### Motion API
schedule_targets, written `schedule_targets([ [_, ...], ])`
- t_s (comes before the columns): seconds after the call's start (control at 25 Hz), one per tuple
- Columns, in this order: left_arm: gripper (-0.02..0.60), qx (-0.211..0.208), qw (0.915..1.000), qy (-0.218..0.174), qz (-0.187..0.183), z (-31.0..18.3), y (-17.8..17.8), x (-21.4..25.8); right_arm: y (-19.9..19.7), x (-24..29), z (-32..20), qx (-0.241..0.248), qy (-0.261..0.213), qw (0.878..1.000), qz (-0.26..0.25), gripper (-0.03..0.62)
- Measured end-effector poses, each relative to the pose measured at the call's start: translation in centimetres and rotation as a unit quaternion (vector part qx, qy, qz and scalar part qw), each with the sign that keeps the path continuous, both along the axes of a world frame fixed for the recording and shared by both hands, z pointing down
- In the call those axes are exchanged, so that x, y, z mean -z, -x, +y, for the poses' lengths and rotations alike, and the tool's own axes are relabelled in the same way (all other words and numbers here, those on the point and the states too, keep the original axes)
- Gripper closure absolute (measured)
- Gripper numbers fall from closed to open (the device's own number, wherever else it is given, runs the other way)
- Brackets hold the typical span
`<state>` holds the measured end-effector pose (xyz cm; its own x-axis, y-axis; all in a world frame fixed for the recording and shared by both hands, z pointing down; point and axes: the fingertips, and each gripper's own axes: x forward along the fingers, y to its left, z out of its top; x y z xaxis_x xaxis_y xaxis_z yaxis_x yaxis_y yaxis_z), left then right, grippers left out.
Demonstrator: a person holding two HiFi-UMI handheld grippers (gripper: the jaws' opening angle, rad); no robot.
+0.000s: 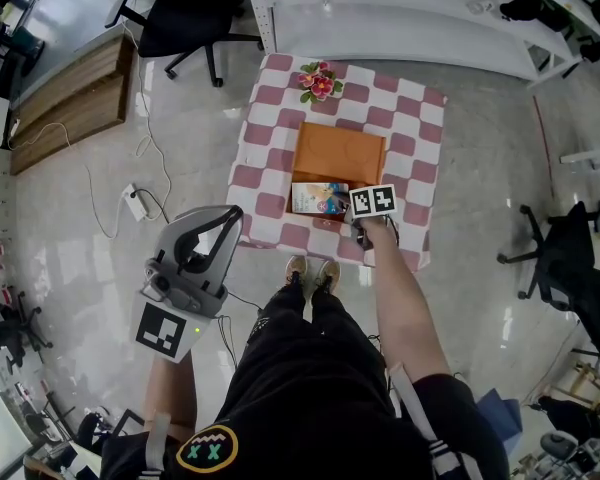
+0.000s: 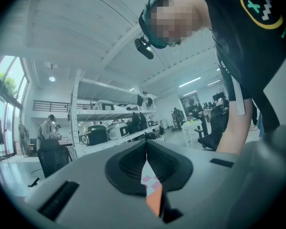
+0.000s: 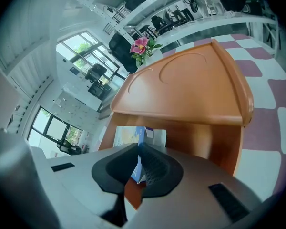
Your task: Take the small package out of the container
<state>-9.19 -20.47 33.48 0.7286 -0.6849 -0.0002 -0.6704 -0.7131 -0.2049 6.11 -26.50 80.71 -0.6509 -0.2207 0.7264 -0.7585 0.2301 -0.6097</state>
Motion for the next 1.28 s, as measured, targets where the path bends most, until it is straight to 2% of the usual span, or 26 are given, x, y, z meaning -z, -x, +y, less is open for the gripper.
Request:
schedule_targets([
  [0.44, 0.563, -0.006, 0.9999, -0.007, 0.003, 0.3, -0.9, 0.5, 0.2, 3.5, -0.2, 0.003, -0.051, 0.998, -0.045, 0.569],
  [0.8, 0.563, -0.018, 0.9997, -0.017, 0.008, 0.8, -1.8, 1.3, -1.0, 7.2, -0.5, 0.008, -0.103, 0.994, -0.039, 0.571],
  [1.28, 0.563, -0.027, 0.9994, -0.023, 0.004, 1.2, -2.5, 2.1, -1.7, 13.8, -0.1, 0.015, -0.190, 0.981, -0.035, 0.571],
])
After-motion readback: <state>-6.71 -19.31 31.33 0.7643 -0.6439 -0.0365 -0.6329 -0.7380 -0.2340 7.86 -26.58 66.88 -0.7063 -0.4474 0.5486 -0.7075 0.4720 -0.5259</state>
